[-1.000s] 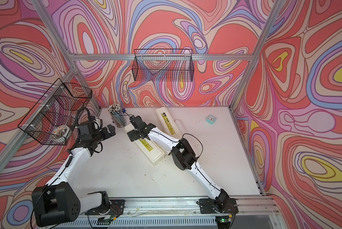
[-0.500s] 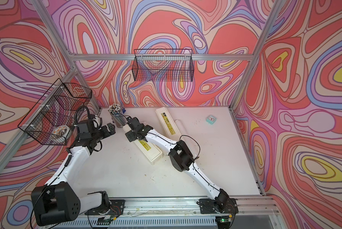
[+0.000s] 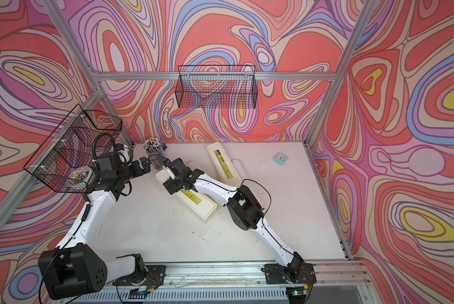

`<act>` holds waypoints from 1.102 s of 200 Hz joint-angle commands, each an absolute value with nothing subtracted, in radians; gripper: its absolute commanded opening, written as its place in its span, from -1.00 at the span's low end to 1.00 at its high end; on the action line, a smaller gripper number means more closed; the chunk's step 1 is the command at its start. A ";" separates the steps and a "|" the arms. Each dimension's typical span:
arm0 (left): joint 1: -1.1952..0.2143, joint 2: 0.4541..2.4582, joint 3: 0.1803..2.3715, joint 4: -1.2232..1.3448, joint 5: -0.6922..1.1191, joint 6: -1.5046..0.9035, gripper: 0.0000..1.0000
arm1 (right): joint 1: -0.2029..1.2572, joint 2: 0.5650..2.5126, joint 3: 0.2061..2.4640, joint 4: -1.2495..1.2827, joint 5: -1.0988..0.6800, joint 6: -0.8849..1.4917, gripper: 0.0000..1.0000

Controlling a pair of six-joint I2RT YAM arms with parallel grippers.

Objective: Put plastic wrap rolls into dispensers
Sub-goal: Pick up the plastic wrap cutting box from the center of the board, then open the lid of the plastic wrap cutting box.

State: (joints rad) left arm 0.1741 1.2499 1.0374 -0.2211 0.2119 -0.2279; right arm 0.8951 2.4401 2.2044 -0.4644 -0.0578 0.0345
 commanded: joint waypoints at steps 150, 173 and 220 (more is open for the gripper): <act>0.162 1.383 0.816 0.884 1.011 -0.505 0.80 | 0.593 1.833 1.904 -0.466 -0.328 -0.114 0.29; 0.092 1.475 0.794 1.096 1.049 -0.549 0.80 | 0.548 1.787 1.834 -0.426 -0.428 -0.167 0.29; -0.026 1.625 0.861 1.196 1.089 -0.548 0.86 | 0.462 1.731 1.738 -0.371 -0.621 -0.244 0.33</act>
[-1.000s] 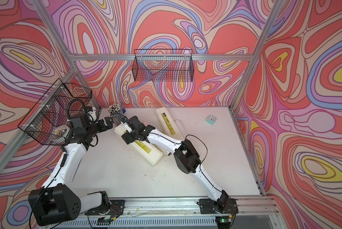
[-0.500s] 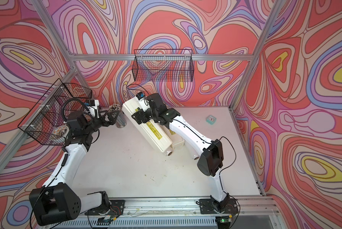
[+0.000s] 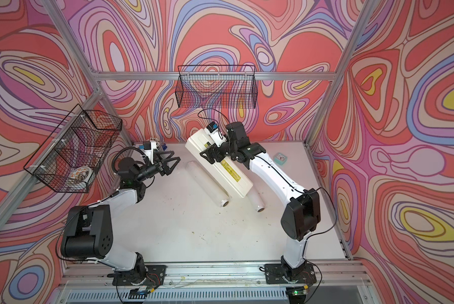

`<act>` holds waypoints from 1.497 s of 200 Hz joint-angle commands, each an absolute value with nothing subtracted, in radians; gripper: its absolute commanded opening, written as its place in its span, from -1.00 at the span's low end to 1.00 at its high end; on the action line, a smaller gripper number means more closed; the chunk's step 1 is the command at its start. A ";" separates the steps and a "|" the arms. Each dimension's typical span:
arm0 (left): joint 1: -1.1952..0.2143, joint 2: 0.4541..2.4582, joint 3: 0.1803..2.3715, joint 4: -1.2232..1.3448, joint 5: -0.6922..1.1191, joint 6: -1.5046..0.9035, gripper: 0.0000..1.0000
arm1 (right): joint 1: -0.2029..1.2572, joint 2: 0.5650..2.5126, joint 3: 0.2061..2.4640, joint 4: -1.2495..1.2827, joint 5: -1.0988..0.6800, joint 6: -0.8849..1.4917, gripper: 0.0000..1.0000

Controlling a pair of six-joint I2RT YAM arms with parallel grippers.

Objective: Put plastic wrap rolls into dispensers
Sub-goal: Open the lid of the plastic wrap cutting box.

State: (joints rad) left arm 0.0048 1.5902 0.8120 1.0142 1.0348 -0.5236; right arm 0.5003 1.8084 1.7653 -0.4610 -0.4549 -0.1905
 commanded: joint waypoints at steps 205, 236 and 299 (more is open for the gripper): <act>-0.199 1.726 0.963 1.323 1.101 -0.581 1.00 | 0.397 1.805 1.724 -0.423 -1.043 -0.245 0.31; -0.209 1.733 0.991 1.324 1.103 -0.593 1.00 | 0.396 1.820 1.726 -0.422 -1.085 -0.224 0.29; -0.230 1.772 1.017 1.322 1.084 -0.631 1.00 | 0.398 1.804 1.710 -0.379 -1.098 -0.216 0.27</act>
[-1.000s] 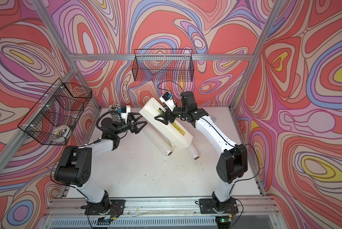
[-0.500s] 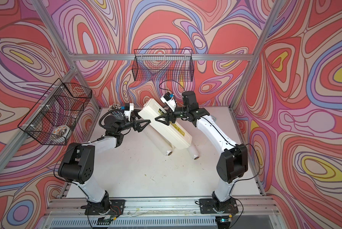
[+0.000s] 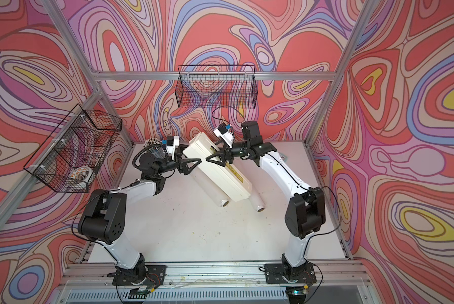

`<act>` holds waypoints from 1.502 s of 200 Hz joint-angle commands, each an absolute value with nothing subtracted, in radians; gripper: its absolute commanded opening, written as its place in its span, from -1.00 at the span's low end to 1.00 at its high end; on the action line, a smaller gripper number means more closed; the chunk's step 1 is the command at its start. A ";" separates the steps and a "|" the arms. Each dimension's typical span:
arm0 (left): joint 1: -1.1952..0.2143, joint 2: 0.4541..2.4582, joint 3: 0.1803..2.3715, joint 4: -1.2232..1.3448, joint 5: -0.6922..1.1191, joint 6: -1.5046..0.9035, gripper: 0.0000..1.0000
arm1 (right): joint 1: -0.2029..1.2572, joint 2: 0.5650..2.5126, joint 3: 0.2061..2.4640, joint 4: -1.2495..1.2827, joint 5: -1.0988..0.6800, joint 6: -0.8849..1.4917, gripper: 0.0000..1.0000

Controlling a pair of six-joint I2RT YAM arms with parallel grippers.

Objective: Put plastic wrap rolls into dispensers
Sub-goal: Open the lid of the plastic wrap cutting box.

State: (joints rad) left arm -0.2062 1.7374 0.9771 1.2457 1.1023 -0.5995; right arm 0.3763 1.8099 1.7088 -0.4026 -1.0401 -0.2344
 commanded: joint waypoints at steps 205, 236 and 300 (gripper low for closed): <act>-0.263 1.801 1.055 1.300 1.170 -0.623 0.18 | 0.400 1.827 1.754 -0.439 -0.973 -0.282 0.97; -0.267 1.802 1.056 1.307 1.172 -0.622 0.12 | 0.405 1.852 1.778 -0.446 -0.977 -0.268 0.96; -0.277 1.801 1.075 1.285 1.192 -0.612 0.03 | 0.460 1.902 1.818 -0.528 -0.954 -0.328 0.92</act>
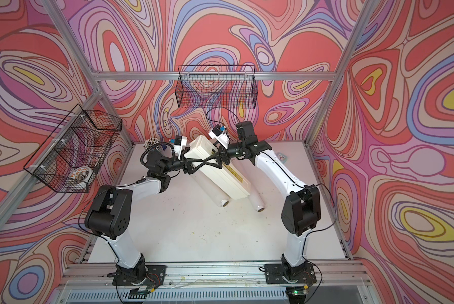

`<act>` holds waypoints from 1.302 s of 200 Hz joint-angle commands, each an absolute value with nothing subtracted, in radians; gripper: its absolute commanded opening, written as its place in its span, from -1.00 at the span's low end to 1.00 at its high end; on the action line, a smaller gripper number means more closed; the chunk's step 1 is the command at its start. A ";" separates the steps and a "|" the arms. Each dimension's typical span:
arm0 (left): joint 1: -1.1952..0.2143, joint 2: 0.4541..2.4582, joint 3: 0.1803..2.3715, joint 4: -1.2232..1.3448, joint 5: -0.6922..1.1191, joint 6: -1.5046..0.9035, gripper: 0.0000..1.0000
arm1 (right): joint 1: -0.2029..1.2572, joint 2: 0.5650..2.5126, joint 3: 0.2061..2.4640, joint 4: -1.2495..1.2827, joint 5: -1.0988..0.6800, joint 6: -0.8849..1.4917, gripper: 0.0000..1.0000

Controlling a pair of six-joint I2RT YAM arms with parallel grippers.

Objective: Put plastic wrap rolls into dispensers
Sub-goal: Open the lid of the plastic wrap cutting box.

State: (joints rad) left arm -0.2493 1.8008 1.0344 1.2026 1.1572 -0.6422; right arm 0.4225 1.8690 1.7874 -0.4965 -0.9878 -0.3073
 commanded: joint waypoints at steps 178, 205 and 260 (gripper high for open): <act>-0.256 1.833 1.020 1.301 1.210 -0.586 -0.63 | 0.333 1.759 1.738 -0.378 -1.053 -0.158 0.01; -0.255 1.830 1.018 1.305 1.212 -0.586 -0.68 | 0.323 1.762 1.739 -0.397 -1.029 -0.166 -0.06; -0.255 1.824 1.020 1.298 1.204 -0.585 -0.72 | 0.323 1.696 1.652 -0.347 -0.815 -0.252 -0.17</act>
